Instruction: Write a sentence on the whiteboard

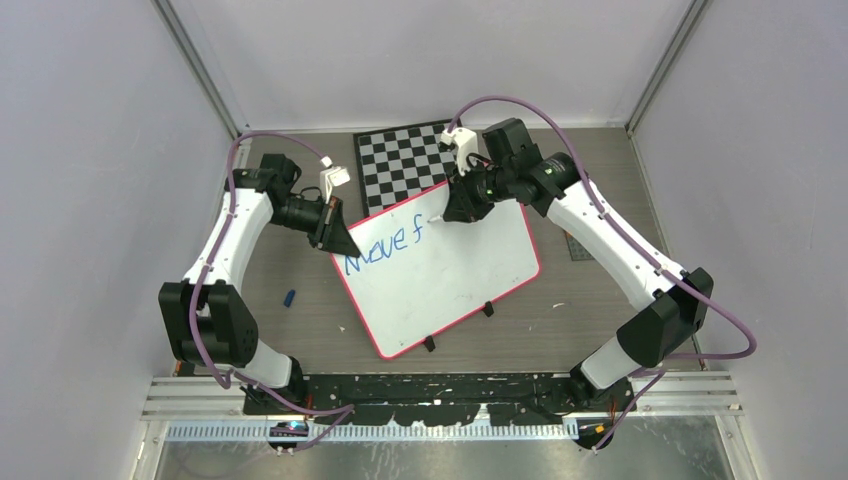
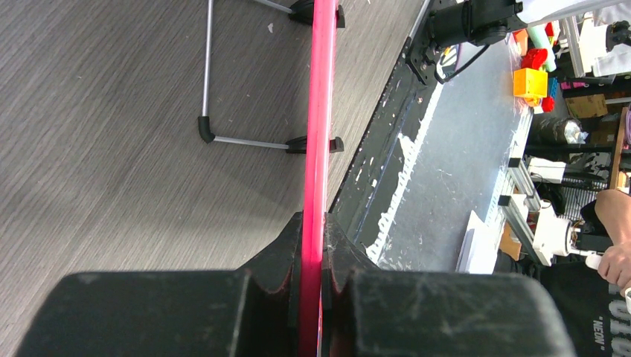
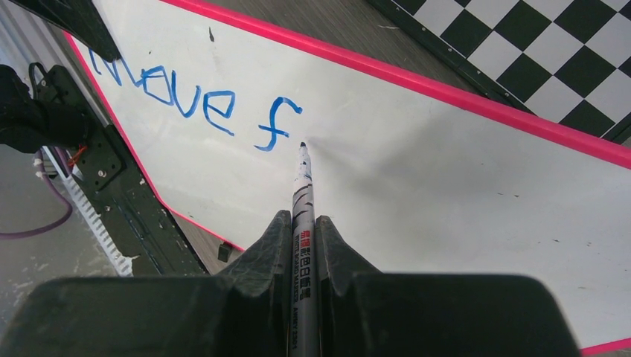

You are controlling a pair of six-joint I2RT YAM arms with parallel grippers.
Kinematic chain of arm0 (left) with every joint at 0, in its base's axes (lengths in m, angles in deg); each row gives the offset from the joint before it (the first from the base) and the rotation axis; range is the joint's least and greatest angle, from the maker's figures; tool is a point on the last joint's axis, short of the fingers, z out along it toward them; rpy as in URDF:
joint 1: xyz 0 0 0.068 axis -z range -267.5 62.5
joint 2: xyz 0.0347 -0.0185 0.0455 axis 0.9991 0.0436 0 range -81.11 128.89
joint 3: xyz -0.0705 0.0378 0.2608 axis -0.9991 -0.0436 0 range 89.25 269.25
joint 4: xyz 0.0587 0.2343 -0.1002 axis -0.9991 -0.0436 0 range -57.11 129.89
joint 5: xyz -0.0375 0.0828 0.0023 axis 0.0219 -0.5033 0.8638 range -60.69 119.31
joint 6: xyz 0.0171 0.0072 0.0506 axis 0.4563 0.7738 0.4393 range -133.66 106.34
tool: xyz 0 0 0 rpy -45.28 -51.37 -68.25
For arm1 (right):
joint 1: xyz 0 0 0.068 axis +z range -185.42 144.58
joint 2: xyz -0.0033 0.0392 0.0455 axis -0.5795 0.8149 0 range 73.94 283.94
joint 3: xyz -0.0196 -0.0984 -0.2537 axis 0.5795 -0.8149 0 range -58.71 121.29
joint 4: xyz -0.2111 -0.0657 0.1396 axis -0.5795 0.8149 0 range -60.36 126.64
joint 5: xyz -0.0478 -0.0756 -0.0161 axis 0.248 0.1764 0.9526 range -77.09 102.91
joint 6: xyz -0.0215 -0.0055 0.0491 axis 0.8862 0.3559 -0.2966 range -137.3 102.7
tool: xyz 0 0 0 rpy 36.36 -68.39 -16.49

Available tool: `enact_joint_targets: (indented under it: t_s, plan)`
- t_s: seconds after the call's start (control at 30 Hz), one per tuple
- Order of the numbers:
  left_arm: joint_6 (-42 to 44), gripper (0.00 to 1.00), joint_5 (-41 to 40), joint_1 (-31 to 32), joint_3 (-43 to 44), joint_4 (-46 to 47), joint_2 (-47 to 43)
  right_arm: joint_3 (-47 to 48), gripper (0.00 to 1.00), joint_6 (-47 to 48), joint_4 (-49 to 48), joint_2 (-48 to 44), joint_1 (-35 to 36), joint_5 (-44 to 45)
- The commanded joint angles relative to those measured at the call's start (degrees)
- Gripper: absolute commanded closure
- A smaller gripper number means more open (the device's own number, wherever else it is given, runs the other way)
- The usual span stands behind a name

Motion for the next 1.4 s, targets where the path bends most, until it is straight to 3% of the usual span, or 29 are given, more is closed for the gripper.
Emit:
enact_joint_targets:
  t_s: [0.0, 0.83, 1.37]
  plan:
    - [3.6, 1.0, -7.9, 2.2, -0.9, 4.8, 0.4, 2.0, 1.0, 0.1, -2.8, 0.3, -0.1, 0.8]
    - [3.8, 1.0, -8.2, 2.2, -1.0, 4.7, 0.4, -1.6, 1.0, 1.1, -1.1, -1.3, -0.2, 1.2]
    - [3.8, 1.0, -8.0, 2.3, -0.7, 4.6, 0.6, 4.0, 1.0, 0.9, -0.7, 0.6, -1.1, 1.8]
